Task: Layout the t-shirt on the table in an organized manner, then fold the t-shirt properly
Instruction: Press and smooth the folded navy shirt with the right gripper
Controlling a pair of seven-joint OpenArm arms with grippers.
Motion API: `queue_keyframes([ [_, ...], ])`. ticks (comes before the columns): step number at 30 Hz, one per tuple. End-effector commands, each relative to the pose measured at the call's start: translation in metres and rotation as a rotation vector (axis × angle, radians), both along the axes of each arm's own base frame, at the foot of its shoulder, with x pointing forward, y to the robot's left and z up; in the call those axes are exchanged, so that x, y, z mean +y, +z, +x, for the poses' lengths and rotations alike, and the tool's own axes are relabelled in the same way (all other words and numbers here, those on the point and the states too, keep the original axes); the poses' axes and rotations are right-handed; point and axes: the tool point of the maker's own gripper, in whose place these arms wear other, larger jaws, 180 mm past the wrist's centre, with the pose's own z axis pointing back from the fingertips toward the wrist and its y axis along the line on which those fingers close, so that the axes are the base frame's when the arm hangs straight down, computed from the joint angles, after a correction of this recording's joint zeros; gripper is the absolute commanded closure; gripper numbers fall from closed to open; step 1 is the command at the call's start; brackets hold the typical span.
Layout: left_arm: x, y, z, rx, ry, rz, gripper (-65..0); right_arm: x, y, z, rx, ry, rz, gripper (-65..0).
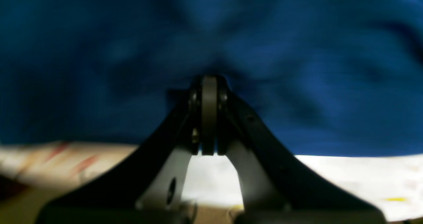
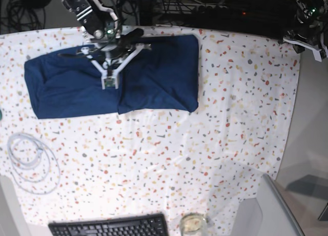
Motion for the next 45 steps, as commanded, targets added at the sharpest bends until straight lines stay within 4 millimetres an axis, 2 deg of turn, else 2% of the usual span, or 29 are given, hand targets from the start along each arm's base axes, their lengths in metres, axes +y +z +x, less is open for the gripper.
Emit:
queue_keyframes([
  [1, 0.007, 0.01, 0.004, -0.028, -0.004, 0.029, 0.0, -0.014, 0.007, 0.011, -0.042, -0.028, -0.019, 0.0],
  [2, 0.007, 0.01, 0.004, -0.028, -0.004, 0.029, 0.0, -0.032, 0.007, 0.015, -0.047, -0.057, -0.045, 0.0],
  [4, 0.007, 0.01, 0.004, -0.028, -0.004, 0.029, 0.0, -0.051, 0.007, 0.015, -0.049, -0.088, -0.071, 0.0],
  [7, 0.007, 0.011, 0.005, -0.031, -0.004, 0.029, 0.0, -0.056, 0.022, 0.022, -0.092, -0.115, -0.055, 0.0],
  [12, 0.001, 0.009, 0.008, -0.035, -0.013, 0.019, 0.0, -0.034, 0.07, 0.043, -0.226, -0.096, 0.027, 0.0],
  [14, 0.001, 0.008, 0.008, -0.034, -0.012, 0.017, 0.0, -0.02, 0.085, 0.06, -0.279, -0.054, 0.052, 0.0],
  [18, 0.0, 0.008, 0.008, -0.033, -0.011, 0.015, 0.0, 0.019, 0.098, 0.095, -0.344, 0.14, 0.084, -1.4],
  [20, -0.001, 0.007, 0.007, -0.033, -0.009, 0.01, 0.0, 0.041, 0.101, 0.107, -0.358, 0.208, 0.111, -6.6],
  [21, -0.002, 0.006, 0.006, -0.032, -0.007, 0.008, 0.0, 0.046, 0.099, 0.11, -0.352, 0.221, 0.119, -11.9],
  [25, -0.001, 0.005, 0.003, -0.028, -0.003, 0.008, 0.0, 0.042, 0.082, 0.119, -0.304, 0.158, 0.128, -32.4],
  [27, 0.0, 0.005, 0.002, -0.027, 0.002, 0.01, 0.0, 0.035, 0.069, 0.119, -0.27, 0.148, 0.123, -34.7],
  [31, 0.001, 0.006, 0.002, -0.027, 0.003, 0.012, 0.0, 0.02, 0.046, 0.118, -0.209, 0.135, 0.102, -34.7],
  [34, 0.002, 0.006, 0.002, -0.027, 0.002, 0.013, 0.0, 0.01, 0.04, 0.115, -0.192, 0.119, 0.088, -33.6],
  [35, 0.002, 0.007, 0.003, -0.03, 0.002, 0.013, 0.0, 0.009, 0.039, 0.115, -0.191, 0.119, 0.086, -30.5],
  [39, 0.002, 0.007, 0.005, -0.034, 0.003, 0.012, 0.0, 0.005, 0.031, 0.103, -0.164, 0.106, 0.085, -0.2],
  [42, 0.002, 0.007, 0.005, -0.034, 0.003, 0.012, 0.0, -0.012, 0.031, 0.094, -0.159, 0.043, 0.09, -2.1],
  [45, 0.003, 0.008, 0.005, -0.034, 0.001, 0.015, 0.0, -0.02, 0.032, 0.09, -0.163, 0.019, 0.088, 0.0],
])
